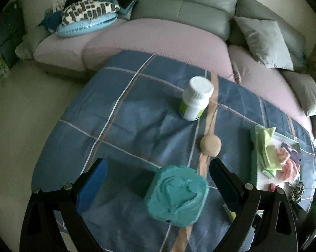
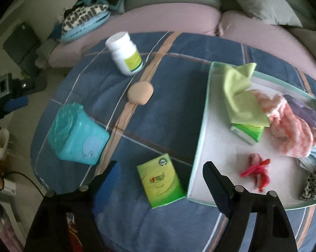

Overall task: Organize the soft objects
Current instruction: 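Move both tools back toward the beige sponge and green tissue pack, then close the left tool on the beige sponge while the right tool grasps the tissue pack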

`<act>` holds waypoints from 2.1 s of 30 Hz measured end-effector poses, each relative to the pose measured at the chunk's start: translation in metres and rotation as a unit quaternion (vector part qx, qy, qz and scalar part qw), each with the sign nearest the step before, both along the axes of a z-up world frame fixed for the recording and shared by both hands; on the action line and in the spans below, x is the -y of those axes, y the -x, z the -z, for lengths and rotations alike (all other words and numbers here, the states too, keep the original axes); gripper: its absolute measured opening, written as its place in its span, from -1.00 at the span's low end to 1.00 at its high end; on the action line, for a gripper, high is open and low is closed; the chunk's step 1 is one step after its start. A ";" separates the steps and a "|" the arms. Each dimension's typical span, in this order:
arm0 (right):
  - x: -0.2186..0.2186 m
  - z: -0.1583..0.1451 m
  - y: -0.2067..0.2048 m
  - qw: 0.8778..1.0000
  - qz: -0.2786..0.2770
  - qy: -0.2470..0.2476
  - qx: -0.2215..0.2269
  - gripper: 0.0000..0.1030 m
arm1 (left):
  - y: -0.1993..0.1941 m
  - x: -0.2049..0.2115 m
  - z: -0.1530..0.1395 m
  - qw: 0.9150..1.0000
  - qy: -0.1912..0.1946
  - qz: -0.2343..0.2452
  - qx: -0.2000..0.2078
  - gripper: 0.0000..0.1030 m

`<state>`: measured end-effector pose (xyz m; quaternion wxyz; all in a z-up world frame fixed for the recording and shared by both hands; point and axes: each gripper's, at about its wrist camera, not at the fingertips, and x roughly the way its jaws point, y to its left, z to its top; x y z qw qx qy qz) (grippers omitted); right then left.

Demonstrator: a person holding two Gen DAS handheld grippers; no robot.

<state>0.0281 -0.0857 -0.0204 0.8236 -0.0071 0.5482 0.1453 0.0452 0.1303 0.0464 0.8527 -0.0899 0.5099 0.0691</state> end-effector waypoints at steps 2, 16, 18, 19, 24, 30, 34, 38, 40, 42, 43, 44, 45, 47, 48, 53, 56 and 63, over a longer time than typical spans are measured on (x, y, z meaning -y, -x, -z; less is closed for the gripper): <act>-0.004 0.005 0.000 1.000 -0.008 0.003 -0.006 0.57 | 0.000 -0.004 0.006 1.000 0.001 -0.003 -0.007 0.90; -0.024 0.028 -0.004 0.998 -0.036 0.028 -0.031 0.47 | -0.011 -0.009 0.030 0.999 0.015 0.002 -0.036 0.90; -0.025 0.032 -0.005 0.998 -0.038 0.031 -0.038 0.45 | -0.014 -0.008 0.030 0.999 0.015 0.005 -0.036 0.90; -0.025 0.034 -0.006 0.998 -0.039 0.032 -0.040 0.43 | -0.016 -0.007 0.031 0.999 0.015 0.006 -0.037 0.90; -0.028 0.040 -0.009 0.997 -0.045 0.046 -0.044 0.21 | -0.030 0.004 0.034 0.998 0.014 0.032 -0.045 0.90; -0.029 0.043 -0.011 0.997 -0.048 0.051 -0.044 0.04 | -0.051 0.019 0.044 0.995 0.022 0.059 -0.074 0.90; -0.026 0.043 -0.015 0.997 -0.047 0.048 -0.042 0.04 | -0.064 0.029 0.048 0.993 0.028 0.072 -0.091 0.90; -0.025 0.041 -0.020 0.997 -0.042 0.046 -0.039 0.04 | -0.075 0.042 0.053 0.990 0.013 0.090 -0.104 0.90; -0.024 0.040 -0.024 0.998 -0.040 0.043 -0.037 0.03 | -0.080 0.047 0.055 0.989 0.012 0.096 -0.112 0.90; -0.022 0.038 -0.025 0.998 -0.038 0.039 -0.036 0.03 | -0.085 0.052 0.057 0.988 0.011 0.104 -0.118 0.90; -0.023 0.039 -0.027 0.998 -0.037 0.038 -0.035 0.03 | -0.088 0.055 0.059 0.987 0.009 0.109 -0.121 0.90; -0.022 0.038 -0.029 0.998 -0.035 0.035 -0.034 0.03 | -0.091 0.058 0.061 0.985 0.009 0.115 -0.126 0.90; -0.020 0.036 -0.032 0.998 -0.033 0.032 -0.034 0.03 | -0.094 0.061 0.063 0.984 0.012 0.120 -0.131 0.90; -0.019 0.033 -0.037 0.999 -0.031 0.022 -0.031 0.02 | -0.099 0.065 0.066 0.982 0.016 0.127 -0.141 0.89; -0.018 0.031 -0.039 0.999 -0.030 0.020 -0.029 0.02 | -0.102 0.068 0.068 0.981 0.015 0.130 -0.146 0.89; -0.019 0.025 -0.048 0.999 -0.026 0.013 -0.019 -0.09 | -0.113 0.083 0.077 0.975 0.002 0.146 -0.168 0.83; -0.015 0.022 -0.051 1.000 -0.020 0.002 -0.017 -0.37 | -0.117 0.088 0.081 0.973 0.006 0.150 -0.176 0.77; -0.018 0.032 -0.055 0.999 -0.025 0.007 -0.028 -0.30 | -0.125 0.099 0.097 0.969 0.003 0.148 -0.199 0.76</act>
